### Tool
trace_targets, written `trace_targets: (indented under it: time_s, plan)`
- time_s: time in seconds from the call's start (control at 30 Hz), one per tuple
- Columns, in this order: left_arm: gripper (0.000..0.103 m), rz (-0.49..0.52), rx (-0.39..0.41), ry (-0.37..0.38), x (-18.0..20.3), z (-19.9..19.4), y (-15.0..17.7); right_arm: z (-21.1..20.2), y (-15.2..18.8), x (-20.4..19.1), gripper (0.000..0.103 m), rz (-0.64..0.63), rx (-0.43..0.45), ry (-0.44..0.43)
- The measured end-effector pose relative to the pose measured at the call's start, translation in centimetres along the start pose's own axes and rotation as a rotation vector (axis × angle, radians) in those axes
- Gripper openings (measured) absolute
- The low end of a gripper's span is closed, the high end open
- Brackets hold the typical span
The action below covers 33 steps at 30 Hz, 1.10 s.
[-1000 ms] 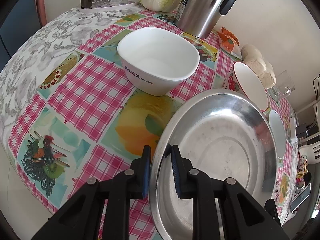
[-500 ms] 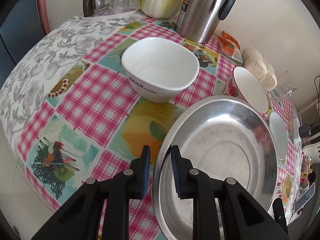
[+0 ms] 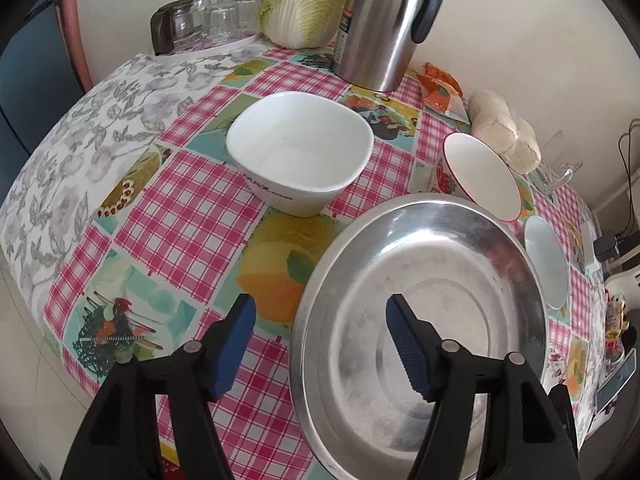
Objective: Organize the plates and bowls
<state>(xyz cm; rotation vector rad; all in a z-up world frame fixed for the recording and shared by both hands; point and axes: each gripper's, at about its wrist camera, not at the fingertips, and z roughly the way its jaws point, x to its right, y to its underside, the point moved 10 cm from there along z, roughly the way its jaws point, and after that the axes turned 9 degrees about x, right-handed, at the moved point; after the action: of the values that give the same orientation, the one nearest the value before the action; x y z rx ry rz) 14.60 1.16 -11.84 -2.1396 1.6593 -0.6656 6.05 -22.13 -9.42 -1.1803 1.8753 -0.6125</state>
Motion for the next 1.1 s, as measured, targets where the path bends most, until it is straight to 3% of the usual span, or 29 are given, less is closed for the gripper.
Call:
trace_targets:
  time_s: [0.4,0.57,0.8,0.97,1.1]
  plan:
    - [0.1,0.122,0.044,-0.055,0.8,-0.3,-0.2,0.1,0.2,-1.2,0.103,-0.041,0.005,-0.04]
    - [0.101,0.134,0.064,-0.078,0.4,-0.3,-0.5,0.2,0.2,-1.4,0.103,-0.048,0.004,-0.05]
    - [0.101,0.173,0.165,-0.08,1.0,-1.4,-1.6,0.0,-0.1,-1.7,0.103,-0.057,0.018,-0.062]
    - [0.101,0.162,0.226,-0.008,2.4,-2.6,-2.5,-0.4,-0.8,-1.2,0.103,-0.064,0.046,-0.062]
    - [0.101,0.141,0.309,0.073,4.2,-4.3,-3.5,-1.8,-2.7,0.3,0.103,-0.076,0.135,-0.013]
